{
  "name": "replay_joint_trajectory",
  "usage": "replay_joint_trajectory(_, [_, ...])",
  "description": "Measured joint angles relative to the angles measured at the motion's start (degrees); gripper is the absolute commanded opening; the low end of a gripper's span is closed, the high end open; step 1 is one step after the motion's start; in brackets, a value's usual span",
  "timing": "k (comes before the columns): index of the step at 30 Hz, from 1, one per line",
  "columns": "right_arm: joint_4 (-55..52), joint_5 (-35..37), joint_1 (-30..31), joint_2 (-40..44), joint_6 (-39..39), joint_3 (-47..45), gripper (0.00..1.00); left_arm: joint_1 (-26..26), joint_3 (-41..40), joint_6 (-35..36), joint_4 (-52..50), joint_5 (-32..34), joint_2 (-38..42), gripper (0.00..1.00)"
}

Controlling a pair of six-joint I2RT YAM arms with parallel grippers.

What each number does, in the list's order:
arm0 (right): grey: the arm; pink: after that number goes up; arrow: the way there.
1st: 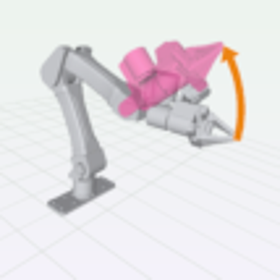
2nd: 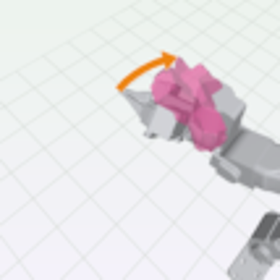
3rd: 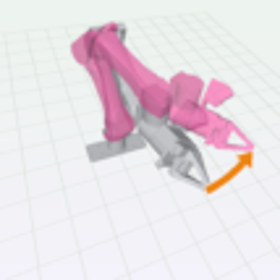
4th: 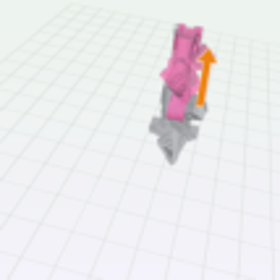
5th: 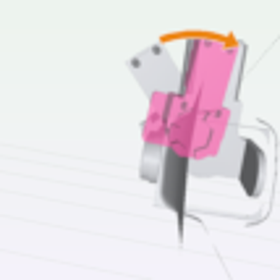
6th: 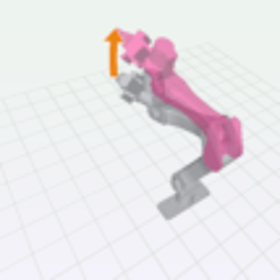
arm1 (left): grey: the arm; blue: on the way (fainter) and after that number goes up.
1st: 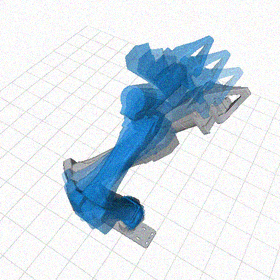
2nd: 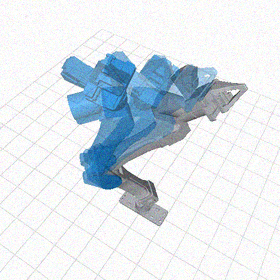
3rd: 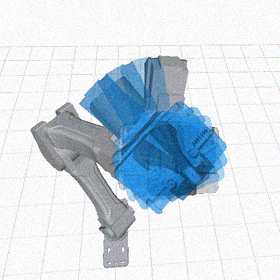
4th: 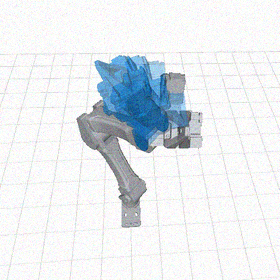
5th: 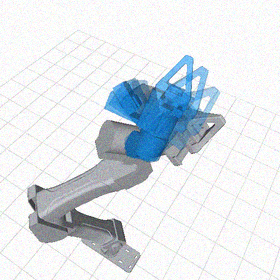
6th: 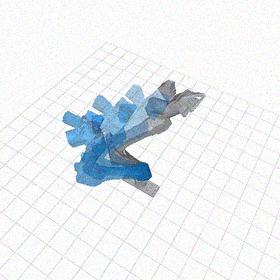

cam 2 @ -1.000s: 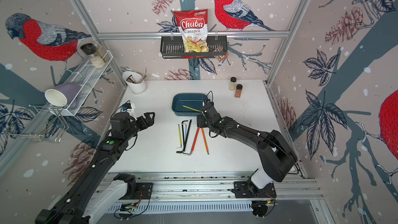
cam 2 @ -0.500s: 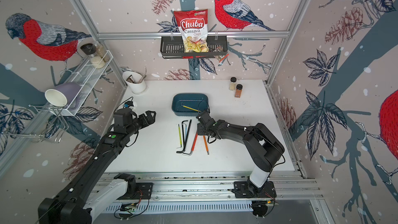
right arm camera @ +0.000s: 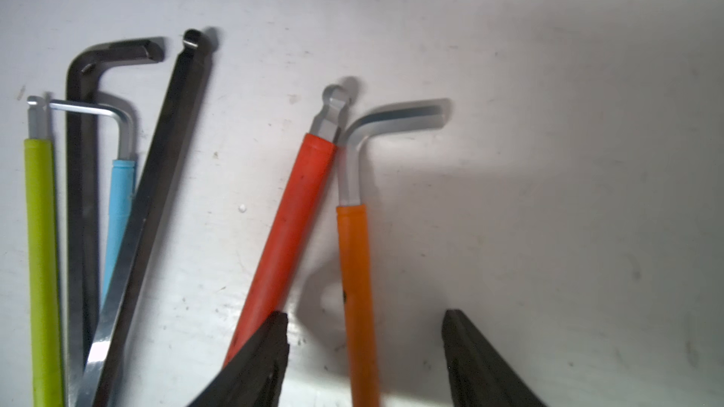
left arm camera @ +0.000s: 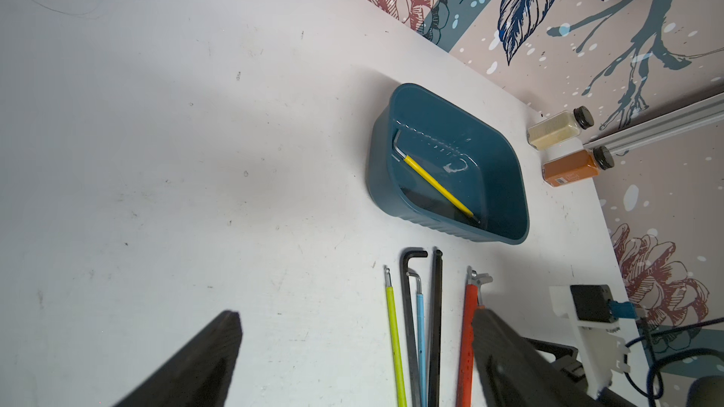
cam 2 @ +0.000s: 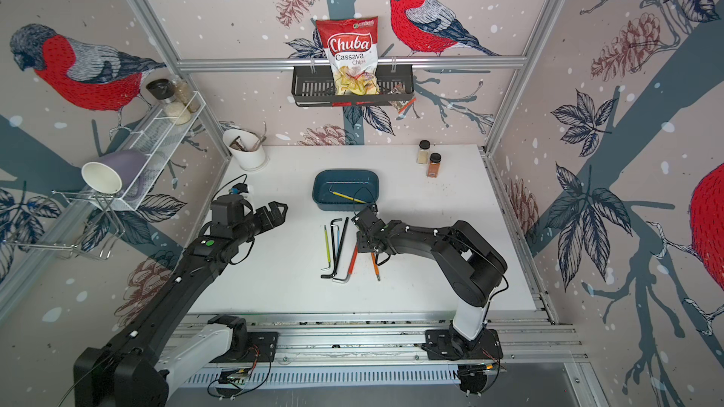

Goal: Put the hex key on the desktop into the storage box
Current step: Pick up the Allen key from the center of the board.

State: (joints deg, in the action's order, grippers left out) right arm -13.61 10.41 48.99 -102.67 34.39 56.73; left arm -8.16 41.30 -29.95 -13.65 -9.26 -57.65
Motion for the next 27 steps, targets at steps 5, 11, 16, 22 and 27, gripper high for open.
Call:
replay_joint_trajectory(5, [0.13, 1.73, 0.79, -1.51, 0.02, 1.09, 0.67, 0.00, 0.00, -0.02, -0.04, -0.31, 0.00, 0.95])
replay_joint_trajectory(11, [2.95, 2.16, 0.81, -1.49, 0.31, -0.83, 0.62, 0.00, 0.04, 0.00, -0.09, -1.09, 0.13, 0.95])
replay_joint_trajectory(16, [7.96, 3.63, 0.83, -1.44, 0.57, -3.10, 0.55, 0.00, 0.04, 0.00, -0.11, -1.20, 0.20, 0.95])
replay_joint_trajectory(22, [12.22, 4.37, 0.74, -1.40, 1.16, -4.85, 0.42, 0.00, 0.04, -0.02, -0.13, -1.22, 0.09, 0.95])
replay_joint_trajectory(27, [13.97, 4.66, 0.70, -1.46, 1.55, -5.62, 0.26, 0.00, 0.04, -0.02, -0.15, -1.27, -0.42, 0.95])
